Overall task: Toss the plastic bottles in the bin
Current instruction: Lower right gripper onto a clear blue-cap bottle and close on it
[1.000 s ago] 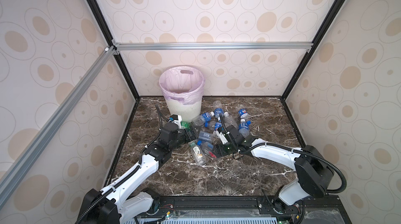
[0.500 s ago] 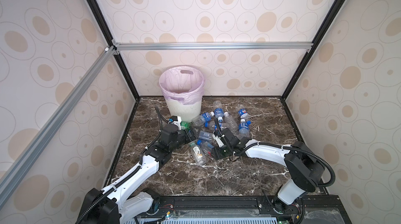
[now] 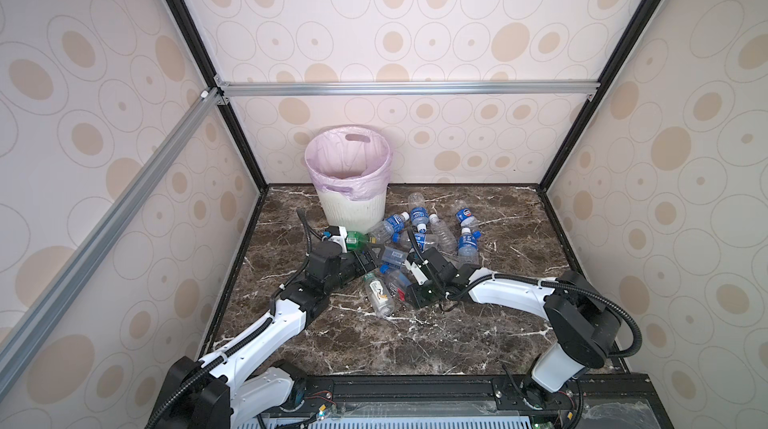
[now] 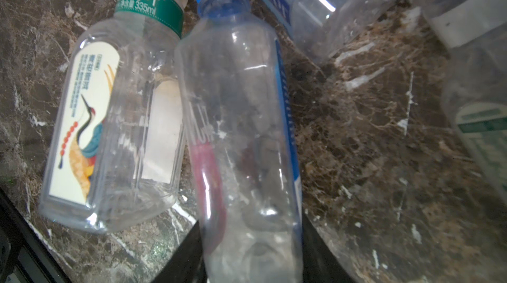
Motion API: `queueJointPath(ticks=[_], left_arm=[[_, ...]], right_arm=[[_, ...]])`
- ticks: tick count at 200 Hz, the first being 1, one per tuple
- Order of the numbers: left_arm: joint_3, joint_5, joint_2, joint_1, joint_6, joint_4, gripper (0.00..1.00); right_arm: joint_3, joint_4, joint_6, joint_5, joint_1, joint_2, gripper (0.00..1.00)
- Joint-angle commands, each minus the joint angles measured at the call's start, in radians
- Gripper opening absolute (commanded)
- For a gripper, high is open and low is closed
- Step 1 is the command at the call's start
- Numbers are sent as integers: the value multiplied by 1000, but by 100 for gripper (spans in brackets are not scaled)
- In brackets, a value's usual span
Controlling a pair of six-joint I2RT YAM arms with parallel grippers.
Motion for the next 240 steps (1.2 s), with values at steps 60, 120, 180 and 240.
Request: queueJointPath(ticks=[60,120,180,240], left_arm=[[12,28,52,1,-33,78,99],[19,37,54,1,-48,87,99],[30,78,87,2,-70,123,99],[64,129,128,0,-89,196,97]], right_arm=[[12,-122,-13,48,11,-96,40],[99,-205,-16,77,8,-149,39],[210,-258,-10,90,-7,-153,39],[274,-248,19,56,-27,-148,39]])
